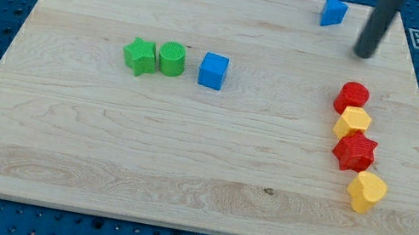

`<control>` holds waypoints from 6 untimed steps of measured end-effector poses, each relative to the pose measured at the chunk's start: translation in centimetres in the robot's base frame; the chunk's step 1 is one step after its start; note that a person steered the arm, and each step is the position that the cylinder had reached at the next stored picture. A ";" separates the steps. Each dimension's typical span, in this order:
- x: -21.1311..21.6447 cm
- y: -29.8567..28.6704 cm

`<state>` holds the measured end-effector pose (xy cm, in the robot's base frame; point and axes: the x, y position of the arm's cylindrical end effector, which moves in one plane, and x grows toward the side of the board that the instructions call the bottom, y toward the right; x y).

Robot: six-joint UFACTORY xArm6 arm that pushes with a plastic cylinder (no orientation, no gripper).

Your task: Move the arm to the top of the blue triangle

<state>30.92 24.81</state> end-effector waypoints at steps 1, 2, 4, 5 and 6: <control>-2.7 6.5; -7.6 7.9; -11.8 4.4; -11.8 -2.3; -11.8 -5.7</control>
